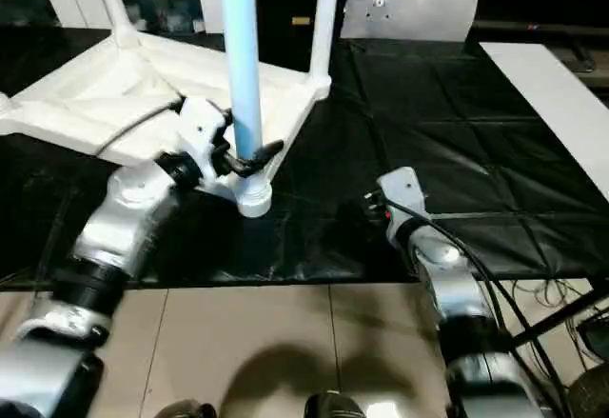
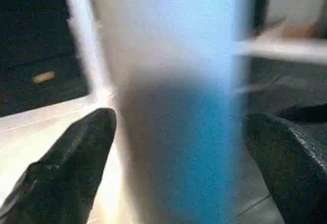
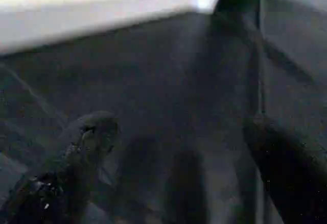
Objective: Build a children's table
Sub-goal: Rotate table base
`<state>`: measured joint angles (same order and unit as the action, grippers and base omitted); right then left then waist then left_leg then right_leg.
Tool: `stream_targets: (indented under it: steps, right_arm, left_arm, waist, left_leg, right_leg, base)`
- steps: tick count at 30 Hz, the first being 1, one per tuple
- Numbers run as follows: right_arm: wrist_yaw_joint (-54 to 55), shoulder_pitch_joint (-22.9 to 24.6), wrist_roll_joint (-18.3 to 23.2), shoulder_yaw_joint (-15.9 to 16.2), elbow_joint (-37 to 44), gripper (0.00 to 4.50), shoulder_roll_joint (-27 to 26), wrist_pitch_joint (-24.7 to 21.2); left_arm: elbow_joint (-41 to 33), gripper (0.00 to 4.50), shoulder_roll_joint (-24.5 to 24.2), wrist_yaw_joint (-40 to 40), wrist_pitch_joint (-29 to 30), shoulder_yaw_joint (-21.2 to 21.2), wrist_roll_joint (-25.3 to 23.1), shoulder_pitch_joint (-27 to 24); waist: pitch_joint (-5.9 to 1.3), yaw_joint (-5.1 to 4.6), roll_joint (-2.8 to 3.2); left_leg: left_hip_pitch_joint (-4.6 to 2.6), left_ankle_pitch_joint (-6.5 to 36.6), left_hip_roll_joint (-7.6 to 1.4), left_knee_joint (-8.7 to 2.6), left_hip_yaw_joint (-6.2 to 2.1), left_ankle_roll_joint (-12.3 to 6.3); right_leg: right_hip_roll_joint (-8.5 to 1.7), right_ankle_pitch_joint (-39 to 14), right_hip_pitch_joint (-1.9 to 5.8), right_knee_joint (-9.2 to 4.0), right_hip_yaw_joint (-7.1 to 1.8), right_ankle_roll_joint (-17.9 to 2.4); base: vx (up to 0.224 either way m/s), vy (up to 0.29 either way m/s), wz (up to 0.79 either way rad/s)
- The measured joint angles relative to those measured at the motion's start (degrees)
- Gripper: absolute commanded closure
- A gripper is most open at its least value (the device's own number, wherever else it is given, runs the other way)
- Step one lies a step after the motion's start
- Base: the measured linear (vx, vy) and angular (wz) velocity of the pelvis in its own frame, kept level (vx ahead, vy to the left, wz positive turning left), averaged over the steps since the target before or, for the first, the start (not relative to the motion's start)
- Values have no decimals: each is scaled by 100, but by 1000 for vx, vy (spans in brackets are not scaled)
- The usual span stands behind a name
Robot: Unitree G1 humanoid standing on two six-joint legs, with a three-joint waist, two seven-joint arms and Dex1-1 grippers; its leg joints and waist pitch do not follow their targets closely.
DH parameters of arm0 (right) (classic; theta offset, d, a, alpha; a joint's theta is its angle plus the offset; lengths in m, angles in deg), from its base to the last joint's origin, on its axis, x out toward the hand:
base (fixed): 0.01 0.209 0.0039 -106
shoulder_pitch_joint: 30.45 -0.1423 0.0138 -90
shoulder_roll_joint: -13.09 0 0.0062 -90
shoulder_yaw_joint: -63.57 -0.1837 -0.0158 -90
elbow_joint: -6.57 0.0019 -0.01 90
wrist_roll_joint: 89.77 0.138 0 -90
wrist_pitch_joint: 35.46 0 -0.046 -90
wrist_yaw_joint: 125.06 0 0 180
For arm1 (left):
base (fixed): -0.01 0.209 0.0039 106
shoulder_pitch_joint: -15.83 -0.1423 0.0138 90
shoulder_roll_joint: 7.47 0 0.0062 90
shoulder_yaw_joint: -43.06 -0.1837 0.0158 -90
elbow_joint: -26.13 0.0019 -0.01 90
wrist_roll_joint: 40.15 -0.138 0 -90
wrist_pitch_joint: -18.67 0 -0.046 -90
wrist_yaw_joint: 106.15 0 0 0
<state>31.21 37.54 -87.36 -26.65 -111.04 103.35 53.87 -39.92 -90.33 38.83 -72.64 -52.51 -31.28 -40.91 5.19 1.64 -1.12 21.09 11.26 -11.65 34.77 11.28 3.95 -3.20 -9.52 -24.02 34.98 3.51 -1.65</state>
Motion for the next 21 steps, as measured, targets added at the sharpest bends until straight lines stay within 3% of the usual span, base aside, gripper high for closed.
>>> stream_targets:
  steps: [3, 7, 13, 16, 21]
  right_arm:
    - [-49, 324, 178, 6, 793, 0, -48, -175]
    - [0, 914, 416, 5, 1910, 0, -230, -597]
    - [221, 1368, 659, 10, 2948, 0, -404, -1181]
    - [287, 1561, 725, 12, 3242, 0, -495, -1265]
    - [489, 1718, 1109, -57, 3813, 0, -800, -1746]
  left_arm:
    - [-507, 7, 37, -143, 48, 25, 337, -500]
    - [-1804, 7, -151, -71, 573, 112, 746, -1603]
    - [-3269, 7, -253, 223, 1236, 395, 1060, -2975]
    - [-3717, 7, -213, 653, 1410, 647, 1011, -3388]
    - [-3916, 7, -102, 1448, 1498, 952, 627, -3568]
  waist:
    - [0, 27, 1]
    - [0, 24, -1]
    - [3, 14, -3]
    - [4, 18, -6]
    - [6, 17, -13]
  left_leg:
    - [7, 0, -1, -8, 3, -4]
    - [1, 6, -1, -32, 9, -7]
    - [-9, 5, -1, -37, 7, -4]
    - [-12, 5, 1, -37, 4, -3]
    - [-6, 4, 3, -36, -4, -2]
  right_leg:
    - [-1, -11, -6, -7, 1, -2]
    - [-1, -43, -6, -6, 2, 0]
    - [-1, -76, -1, -6, 4, 50]
    - [-1, -80, 5, -8, 4, 58]
    - [0, -79, 6, -16, 4, 68]
  base:
    - [0, 0, 0]
    - [0, 0, 0]
    - [0, 0, 0]
    - [0, 0, 0]
    - [0, 0, 0]
